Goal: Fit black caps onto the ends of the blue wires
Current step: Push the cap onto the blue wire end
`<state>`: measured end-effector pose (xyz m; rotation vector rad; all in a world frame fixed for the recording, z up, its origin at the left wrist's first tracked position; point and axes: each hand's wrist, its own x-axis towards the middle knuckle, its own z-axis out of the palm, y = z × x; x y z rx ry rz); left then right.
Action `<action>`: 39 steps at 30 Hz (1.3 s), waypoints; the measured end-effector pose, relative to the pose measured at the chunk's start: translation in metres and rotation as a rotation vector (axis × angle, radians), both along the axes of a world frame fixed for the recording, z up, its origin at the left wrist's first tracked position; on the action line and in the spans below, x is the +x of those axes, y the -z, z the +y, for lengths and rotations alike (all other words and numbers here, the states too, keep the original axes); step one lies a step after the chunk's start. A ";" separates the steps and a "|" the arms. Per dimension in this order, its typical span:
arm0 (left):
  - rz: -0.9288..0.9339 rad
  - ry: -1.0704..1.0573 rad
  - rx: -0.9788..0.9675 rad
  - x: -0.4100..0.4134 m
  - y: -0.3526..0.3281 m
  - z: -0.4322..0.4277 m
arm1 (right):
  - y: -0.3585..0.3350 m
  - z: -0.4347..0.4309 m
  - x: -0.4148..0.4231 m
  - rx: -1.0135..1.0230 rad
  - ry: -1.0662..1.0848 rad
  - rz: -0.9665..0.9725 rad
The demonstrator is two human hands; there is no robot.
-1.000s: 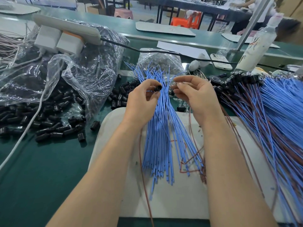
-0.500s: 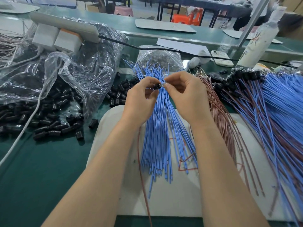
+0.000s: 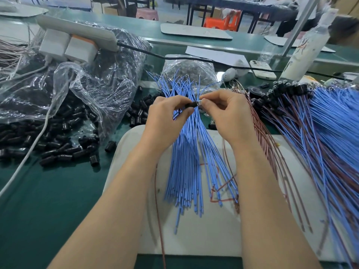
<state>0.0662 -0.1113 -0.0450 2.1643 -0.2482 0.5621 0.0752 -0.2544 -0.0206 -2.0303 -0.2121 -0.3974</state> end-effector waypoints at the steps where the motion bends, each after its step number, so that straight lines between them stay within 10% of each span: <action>1: 0.019 0.008 0.006 0.000 0.000 0.001 | 0.001 -0.002 0.001 0.014 -0.012 0.015; 19: 0.056 0.054 -0.065 0.003 0.005 0.002 | 0.019 0.004 0.009 0.463 -0.130 0.306; 39: 0.217 0.086 -0.102 0.006 0.006 0.000 | 0.019 0.009 0.005 -0.179 -0.033 0.006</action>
